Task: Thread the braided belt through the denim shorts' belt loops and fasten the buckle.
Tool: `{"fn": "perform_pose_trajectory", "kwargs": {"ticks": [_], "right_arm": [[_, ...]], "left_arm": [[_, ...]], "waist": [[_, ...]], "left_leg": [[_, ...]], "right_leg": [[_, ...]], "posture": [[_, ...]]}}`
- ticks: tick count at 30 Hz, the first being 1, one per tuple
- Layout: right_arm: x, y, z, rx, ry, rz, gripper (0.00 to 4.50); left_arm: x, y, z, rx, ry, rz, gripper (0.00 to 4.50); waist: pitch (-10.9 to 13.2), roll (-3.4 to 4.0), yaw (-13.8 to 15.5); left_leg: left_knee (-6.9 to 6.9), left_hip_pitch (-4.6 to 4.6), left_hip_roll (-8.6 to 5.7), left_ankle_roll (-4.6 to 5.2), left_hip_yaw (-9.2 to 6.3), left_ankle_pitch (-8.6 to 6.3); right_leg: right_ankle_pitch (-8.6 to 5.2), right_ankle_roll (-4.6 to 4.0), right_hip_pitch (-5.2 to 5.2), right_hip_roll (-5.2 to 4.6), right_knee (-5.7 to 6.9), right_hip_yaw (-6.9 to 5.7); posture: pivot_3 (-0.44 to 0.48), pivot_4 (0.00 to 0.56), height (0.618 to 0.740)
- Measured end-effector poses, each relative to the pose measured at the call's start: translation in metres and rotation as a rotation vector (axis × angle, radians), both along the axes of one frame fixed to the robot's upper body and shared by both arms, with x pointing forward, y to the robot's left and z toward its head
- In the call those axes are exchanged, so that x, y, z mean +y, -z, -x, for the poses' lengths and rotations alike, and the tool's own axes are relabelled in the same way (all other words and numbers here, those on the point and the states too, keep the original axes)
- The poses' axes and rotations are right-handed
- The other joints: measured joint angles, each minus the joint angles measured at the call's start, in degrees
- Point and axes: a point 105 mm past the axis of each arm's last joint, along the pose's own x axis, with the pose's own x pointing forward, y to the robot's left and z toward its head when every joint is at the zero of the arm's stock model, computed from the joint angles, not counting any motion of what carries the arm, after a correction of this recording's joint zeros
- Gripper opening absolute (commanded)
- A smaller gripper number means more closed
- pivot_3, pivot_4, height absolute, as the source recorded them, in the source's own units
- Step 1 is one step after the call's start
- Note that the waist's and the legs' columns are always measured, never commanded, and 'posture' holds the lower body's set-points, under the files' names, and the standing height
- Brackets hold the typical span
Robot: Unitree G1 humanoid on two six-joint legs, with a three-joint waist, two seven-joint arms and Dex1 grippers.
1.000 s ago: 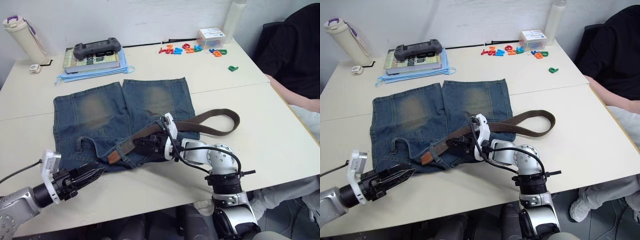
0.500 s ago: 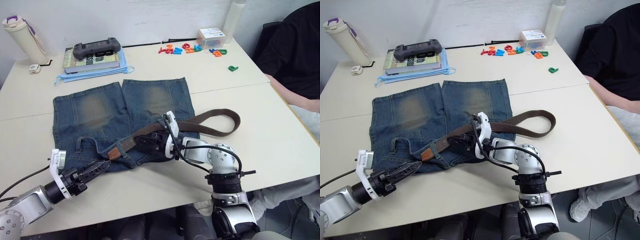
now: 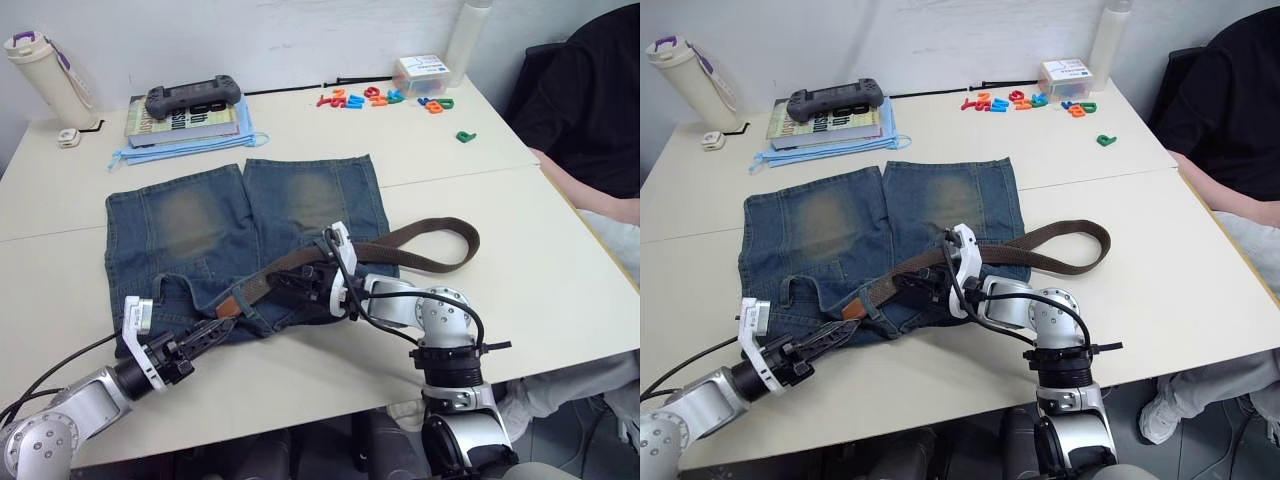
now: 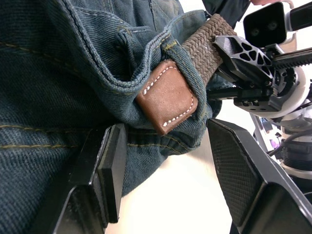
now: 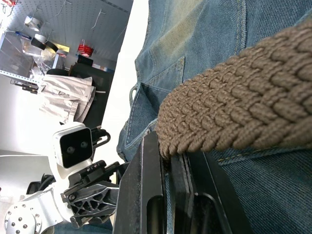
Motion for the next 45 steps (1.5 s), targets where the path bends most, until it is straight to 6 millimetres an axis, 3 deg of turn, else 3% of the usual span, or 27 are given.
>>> {"fn": "perform_pose_trajectory", "kwargs": {"ticks": [8, 22, 30, 45], "right_arm": [[0.001, 0.000, 0.002, -0.005, -0.012, 0.010, 0.00], [0.000, 0.002, 0.001, -0.005, -0.004, 0.020, 0.00], [-0.001, 0.004, 0.001, -0.001, 0.000, 0.026, 0.00], [-0.002, 0.004, 0.002, -0.012, 0.003, 0.036, 0.00]], "left_arm": [[-0.006, -0.009, -0.010, -0.035, -0.002, 0.057, 2.89], [-0.006, -0.006, 0.001, 0.013, 0.034, 0.076, 2.89], [-0.007, -0.020, 0.004, -0.010, 0.043, 0.111, 2.89], [-0.006, -0.025, 0.006, -0.004, 0.038, 0.136, 2.89]], "waist": [[0.0, -0.01, 0.0], [0.0, -0.01, 0.1], [0.0, 0.00, 0.0], [0.0, 0.00, 0.0]], "left_leg": [[0.01, -0.01, 0.00, 0.00, 0.00, 0.00], [0.01, -0.01, 0.00, 0.00, 0.00, 0.00], [0.01, -0.01, 0.00, 0.00, -0.01, 0.00], [0.01, -0.01, 0.00, 0.00, 0.00, 0.00]], "right_leg": [[0.00, 0.00, 0.00, 0.00, 0.01, 0.00], [0.00, 0.00, -0.01, 0.00, 0.00, 0.00], [0.00, 0.00, -0.01, -0.01, 0.00, 0.01], [0.00, -0.01, -0.01, 0.00, -0.01, 0.01]], "posture": [[0.000, 0.150, 0.713], [0.000, 0.150, 0.713], [0.000, 0.150, 0.713], [0.000, 0.150, 0.713]]}}
